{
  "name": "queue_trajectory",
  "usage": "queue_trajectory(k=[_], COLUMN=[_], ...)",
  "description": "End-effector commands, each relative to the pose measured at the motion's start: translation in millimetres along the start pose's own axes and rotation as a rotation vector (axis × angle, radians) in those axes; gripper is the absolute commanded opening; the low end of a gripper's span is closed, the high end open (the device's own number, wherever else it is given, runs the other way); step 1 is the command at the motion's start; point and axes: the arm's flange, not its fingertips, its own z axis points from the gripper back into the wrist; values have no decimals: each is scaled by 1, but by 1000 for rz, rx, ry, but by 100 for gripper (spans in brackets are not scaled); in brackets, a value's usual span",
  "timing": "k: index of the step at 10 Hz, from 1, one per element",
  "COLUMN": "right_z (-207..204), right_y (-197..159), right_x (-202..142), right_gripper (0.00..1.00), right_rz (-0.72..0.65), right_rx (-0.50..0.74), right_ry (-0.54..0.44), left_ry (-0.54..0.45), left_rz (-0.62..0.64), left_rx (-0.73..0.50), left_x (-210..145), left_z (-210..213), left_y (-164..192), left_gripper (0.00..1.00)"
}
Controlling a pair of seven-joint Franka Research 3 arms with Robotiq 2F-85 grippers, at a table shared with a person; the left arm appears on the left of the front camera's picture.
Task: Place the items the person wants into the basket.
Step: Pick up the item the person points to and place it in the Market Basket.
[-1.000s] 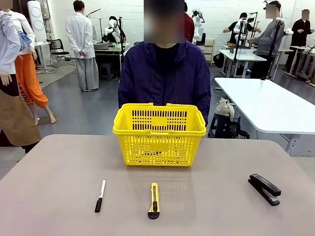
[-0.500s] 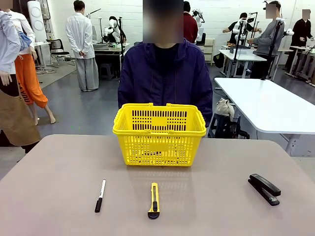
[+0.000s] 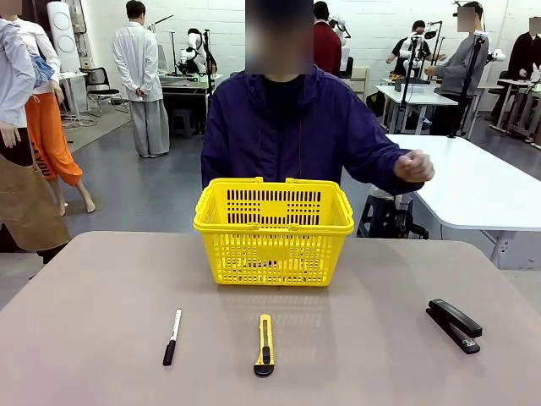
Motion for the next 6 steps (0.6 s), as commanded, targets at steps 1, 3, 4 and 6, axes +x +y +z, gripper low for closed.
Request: queue_trajectory(k=[1,3,4,6], right_z=[0,0,0,0], right_y=[-2,-2,-2,-2], right_x=[2,2,2,2], right_gripper=[100,100,100,100], right_rz=[14,14,14,14], right_rx=[14,14,14,14], right_ry=[-37,-37,-37,-37], left_ry=[-17,-17,-17,-17], left_rz=[-19,-19,-19,-19], left_rx=[-12,-12,-12,-12], left_x=[0,0,0,0], left_z=[1,1,1,1], left_y=[1,1,1,1], left_gripper=[100,100,100,100])
